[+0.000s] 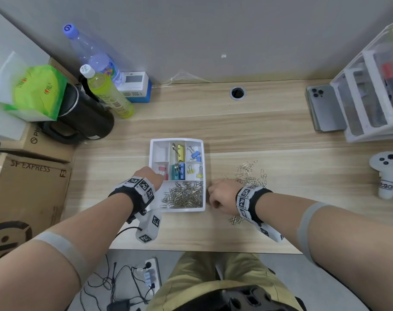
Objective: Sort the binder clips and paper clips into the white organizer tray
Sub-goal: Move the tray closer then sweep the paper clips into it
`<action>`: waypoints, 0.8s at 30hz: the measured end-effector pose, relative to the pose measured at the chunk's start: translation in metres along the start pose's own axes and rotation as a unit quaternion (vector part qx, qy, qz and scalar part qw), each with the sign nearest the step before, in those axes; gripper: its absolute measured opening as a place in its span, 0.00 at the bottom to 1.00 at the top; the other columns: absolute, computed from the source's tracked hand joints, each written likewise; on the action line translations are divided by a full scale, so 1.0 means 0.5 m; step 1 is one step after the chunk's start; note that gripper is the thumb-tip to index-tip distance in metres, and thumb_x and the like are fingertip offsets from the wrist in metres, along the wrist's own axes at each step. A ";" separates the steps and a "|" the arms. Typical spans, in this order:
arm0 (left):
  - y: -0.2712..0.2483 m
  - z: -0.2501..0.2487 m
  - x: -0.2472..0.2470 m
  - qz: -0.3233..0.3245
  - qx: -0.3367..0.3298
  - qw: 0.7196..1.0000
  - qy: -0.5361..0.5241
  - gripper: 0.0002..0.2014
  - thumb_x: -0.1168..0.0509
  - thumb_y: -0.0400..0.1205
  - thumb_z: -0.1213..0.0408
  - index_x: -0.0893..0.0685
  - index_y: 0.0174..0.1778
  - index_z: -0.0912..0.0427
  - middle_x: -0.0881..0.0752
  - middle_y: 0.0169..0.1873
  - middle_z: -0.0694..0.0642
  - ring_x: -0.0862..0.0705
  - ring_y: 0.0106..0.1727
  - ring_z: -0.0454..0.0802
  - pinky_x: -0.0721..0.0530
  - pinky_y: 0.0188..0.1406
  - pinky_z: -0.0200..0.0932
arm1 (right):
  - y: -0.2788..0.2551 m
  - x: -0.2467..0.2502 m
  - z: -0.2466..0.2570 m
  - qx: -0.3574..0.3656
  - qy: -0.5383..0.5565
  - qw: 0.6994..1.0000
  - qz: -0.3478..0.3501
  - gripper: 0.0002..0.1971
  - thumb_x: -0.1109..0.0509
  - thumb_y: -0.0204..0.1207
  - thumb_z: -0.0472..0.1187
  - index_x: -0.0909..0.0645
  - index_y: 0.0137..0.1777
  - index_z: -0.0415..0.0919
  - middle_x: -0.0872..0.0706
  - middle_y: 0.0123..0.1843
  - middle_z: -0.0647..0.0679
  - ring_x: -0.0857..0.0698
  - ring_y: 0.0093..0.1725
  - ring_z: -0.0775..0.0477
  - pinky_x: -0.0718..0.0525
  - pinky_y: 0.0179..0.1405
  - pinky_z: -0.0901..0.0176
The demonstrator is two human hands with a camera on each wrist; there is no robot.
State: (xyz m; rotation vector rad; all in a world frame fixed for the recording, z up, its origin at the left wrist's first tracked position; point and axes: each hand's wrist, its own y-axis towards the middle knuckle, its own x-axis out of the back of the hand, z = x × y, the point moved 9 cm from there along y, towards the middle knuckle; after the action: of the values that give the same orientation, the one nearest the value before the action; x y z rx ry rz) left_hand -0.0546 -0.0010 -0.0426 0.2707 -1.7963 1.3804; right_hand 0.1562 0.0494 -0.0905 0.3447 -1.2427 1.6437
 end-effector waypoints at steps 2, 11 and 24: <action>-0.001 0.000 0.000 0.000 0.000 1.000 0.001 0.09 0.42 0.82 0.65 0.27 0.36 0.62 0.23 0.32 0.56 0.24 0.30 0.51 0.25 0.33 0.42 | -0.003 -0.014 -0.020 -0.019 -0.010 1.000 0.020 0.07 0.35 0.68 0.39 0.16 0.34 0.48 0.18 0.41 0.55 0.17 0.49 0.44 0.16 0.49 0.50; -0.011 -0.007 0.004 0.002 -0.005 1.000 0.006 0.07 0.42 0.83 0.65 0.23 0.44 0.65 0.22 0.32 0.56 0.24 0.30 0.51 0.27 0.28 0.40 | -0.045 0.002 -0.021 0.031 -0.022 0.999 0.009 0.09 0.24 0.58 0.47 0.21 0.34 0.48 0.21 0.45 0.53 0.23 0.47 0.48 0.24 0.42 0.56; -0.013 -0.007 0.000 0.000 -0.001 1.000 0.007 0.11 0.42 0.83 0.65 0.27 0.34 0.62 0.23 0.31 0.56 0.25 0.29 0.50 0.28 0.28 0.40 | -0.051 -0.014 -0.060 -0.005 -0.112 0.990 0.081 0.05 0.29 0.68 0.40 0.13 0.37 0.51 0.16 0.41 0.58 0.16 0.49 0.48 0.20 0.60 0.47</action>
State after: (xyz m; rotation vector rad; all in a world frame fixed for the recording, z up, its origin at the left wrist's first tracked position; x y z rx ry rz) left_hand -0.0486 -0.0004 -0.0379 0.2592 -1.7876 1.3769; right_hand 0.1902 0.0703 -0.0943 0.4418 -1.4799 1.7729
